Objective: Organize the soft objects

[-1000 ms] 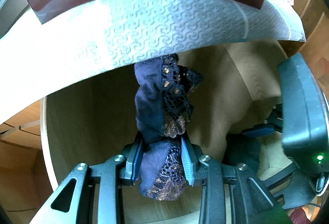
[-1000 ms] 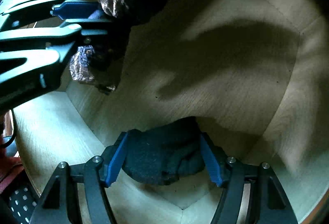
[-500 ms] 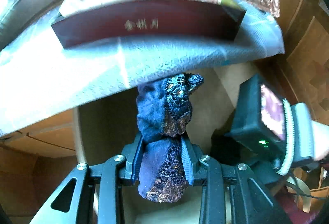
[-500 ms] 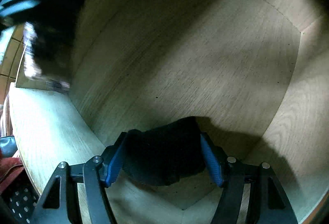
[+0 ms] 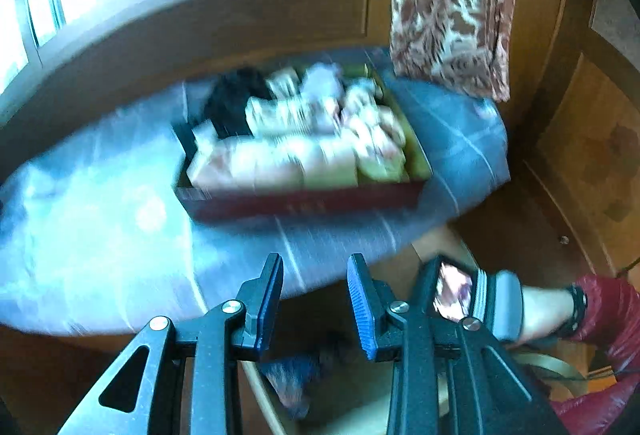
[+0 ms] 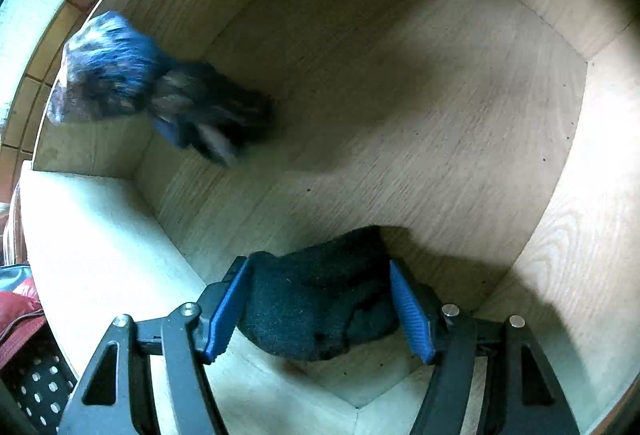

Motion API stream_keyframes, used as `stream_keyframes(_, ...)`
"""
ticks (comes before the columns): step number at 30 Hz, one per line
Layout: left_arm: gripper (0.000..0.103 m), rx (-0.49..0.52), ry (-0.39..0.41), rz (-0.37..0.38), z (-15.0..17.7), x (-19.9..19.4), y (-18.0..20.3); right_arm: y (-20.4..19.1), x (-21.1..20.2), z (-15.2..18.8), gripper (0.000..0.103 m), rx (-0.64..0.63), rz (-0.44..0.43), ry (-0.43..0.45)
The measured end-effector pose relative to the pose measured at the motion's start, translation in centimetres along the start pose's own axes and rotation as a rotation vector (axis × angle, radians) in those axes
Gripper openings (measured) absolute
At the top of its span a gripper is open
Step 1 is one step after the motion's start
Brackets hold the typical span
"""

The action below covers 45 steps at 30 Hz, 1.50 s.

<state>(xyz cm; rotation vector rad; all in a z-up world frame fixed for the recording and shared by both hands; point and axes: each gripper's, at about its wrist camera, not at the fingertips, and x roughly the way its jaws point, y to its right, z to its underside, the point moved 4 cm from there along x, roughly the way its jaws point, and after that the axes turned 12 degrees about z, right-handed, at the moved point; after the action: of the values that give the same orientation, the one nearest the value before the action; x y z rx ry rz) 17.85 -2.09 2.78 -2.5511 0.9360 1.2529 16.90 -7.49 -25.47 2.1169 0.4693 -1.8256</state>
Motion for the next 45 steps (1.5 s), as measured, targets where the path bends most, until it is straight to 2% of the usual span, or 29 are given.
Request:
stream_keyframes(2,0.033,0.004,0.005,0.003,-1.4,-0.1,-0.6,0.1,-0.1,-0.1,0.07,0.0,-0.008,0.002)
stream_keyframes(4,0.033,0.01,-0.025,0.015,-2.4,0.9,-0.9,0.1,-0.1,-0.1,0.07,0.0,-0.014,0.004)
stream_keyframes(6,0.033,0.017,-0.07,0.026,-2.0,2.7,-0.9,0.3,-0.1,0.0,0.07,-0.002,-0.022,0.003)
stream_keyframes(10,0.044,0.034,-0.283,0.096,2.4,8.3,0.1,1.0,0.1,0.3,0.07,-0.004,-0.037,0.006)
stream_keyframes(12,0.049,0.079,-0.41,0.106,5.1,11.3,0.8,1.0,0.1,0.3,0.07,-0.004,-0.041,0.007)
stream_keyframes(13,0.058,0.107,-0.465,0.095,6.3,12.5,1.0,1.1,0.1,0.3,0.07,-0.004,-0.042,0.007)
stream_keyframes(14,0.06,0.158,-0.544,0.07,8.0,13.9,1.2,1.1,0.1,0.3,0.07,-0.004,-0.043,0.008)
stream_keyframes(17,0.06,0.254,-0.675,-0.001,10.6,16.2,1.1,1.1,0.1,0.3,0.07,-0.004,-0.043,0.008)
stream_keyframes(23,0.061,0.271,-0.804,-0.059,12.3,18.6,-0.5,1.1,0.1,0.3,0.07,-0.004,-0.043,0.007)
stream_keyframes(28,0.062,0.319,-0.962,-0.028,15.0,20.9,0.0,1.1,0.1,0.3,0.07,-0.006,-0.043,0.007)
stream_keyframes(32,0.064,0.359,-1.027,-0.093,16.5,22.9,-0.1,1.1,-0.1,0.1,0.07,-0.006,-0.044,0.007)
stream_keyframes(36,0.064,0.398,-1.037,-0.144,17.7,24.1,-0.2,1.2,-0.3,0.1,0.07,-0.006,-0.045,0.008)
stream_keyframes(38,0.055,0.411,-1.004,-0.173,18.1,24.3,-0.2,1.2,-0.3,0.1,0.07,-0.006,-0.045,0.008)
stream_keyframes(40,0.045,0.422,-0.962,-0.165,18.2,24.1,0.1,1.2,-0.4,0.1,0.07,-0.006,-0.048,0.01)
stream_keyframes(42,0.04,0.431,-0.909,-0.143,18.8,23.1,0.7,1.2,-0.5,0.1,0.07,-0.006,-0.051,0.012)
stream_keyframes(45,0.039,0.413,-0.818,-0.107,18.5,21.3,1.3,1.2,-0.6,0.1,0.07,-0.007,-0.052,0.011)
